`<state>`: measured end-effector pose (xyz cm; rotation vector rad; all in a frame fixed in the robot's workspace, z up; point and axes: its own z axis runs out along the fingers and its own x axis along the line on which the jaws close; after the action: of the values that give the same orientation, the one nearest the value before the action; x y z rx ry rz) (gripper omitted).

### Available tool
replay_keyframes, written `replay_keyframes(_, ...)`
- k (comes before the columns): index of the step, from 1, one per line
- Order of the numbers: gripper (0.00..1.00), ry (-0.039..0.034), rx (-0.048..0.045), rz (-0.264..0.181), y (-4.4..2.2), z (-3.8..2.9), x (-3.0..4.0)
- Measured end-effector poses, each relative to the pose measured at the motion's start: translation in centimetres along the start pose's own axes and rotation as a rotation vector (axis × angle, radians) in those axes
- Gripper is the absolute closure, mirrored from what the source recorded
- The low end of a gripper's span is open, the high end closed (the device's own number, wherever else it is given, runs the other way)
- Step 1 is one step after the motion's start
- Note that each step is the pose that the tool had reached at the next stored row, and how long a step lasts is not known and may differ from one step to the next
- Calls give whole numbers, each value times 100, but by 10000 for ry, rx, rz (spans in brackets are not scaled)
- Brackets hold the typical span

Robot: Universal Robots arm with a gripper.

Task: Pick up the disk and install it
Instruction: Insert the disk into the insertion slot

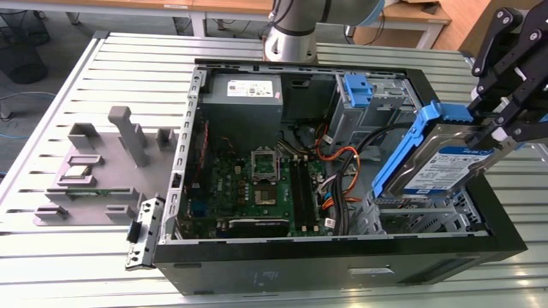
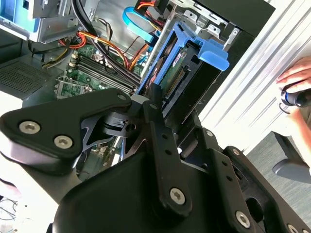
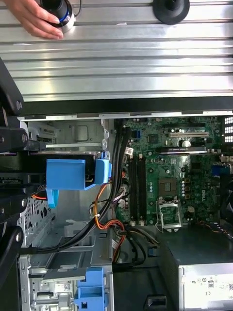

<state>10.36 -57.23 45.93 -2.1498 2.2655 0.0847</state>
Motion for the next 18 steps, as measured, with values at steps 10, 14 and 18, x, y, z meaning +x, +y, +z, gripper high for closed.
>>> replay_keyframes(10,65,-4,0,0,-20,44,4)
replay_keyframes(14,65,1,0,0,-21,56,5)
replay_keyframes(18,65,-3,0,0,-46,63,4)
